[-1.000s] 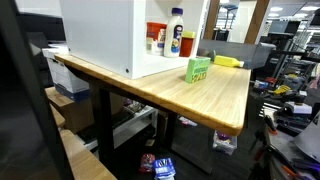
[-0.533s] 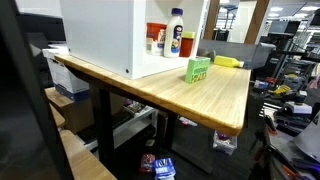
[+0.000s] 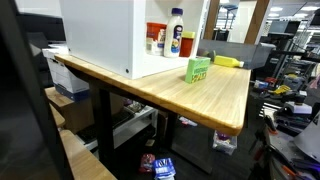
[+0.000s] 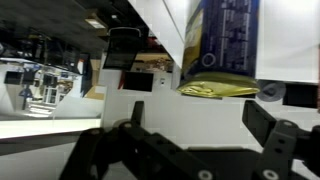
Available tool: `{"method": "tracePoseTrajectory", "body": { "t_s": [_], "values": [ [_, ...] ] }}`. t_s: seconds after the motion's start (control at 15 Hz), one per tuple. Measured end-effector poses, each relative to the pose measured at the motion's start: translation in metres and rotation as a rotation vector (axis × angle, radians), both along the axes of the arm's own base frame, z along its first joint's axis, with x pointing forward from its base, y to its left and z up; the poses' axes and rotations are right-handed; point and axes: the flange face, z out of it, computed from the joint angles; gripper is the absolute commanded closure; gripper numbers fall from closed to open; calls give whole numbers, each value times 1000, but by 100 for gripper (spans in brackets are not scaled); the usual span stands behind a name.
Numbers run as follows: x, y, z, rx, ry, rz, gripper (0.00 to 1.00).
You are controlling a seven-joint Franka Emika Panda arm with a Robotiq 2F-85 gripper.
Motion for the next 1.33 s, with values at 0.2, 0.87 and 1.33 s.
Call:
{"method": "tracePoseTrajectory", "body": {
  "t_s": [0.2, 0.87, 1.33],
  "values": [
    [3, -7, -12, -9, -9, -89, 0],
    [3, -16, -11, 40, -81, -140, 0],
    [1, -13, -7, 73, -147, -45, 0]
  ]
}}
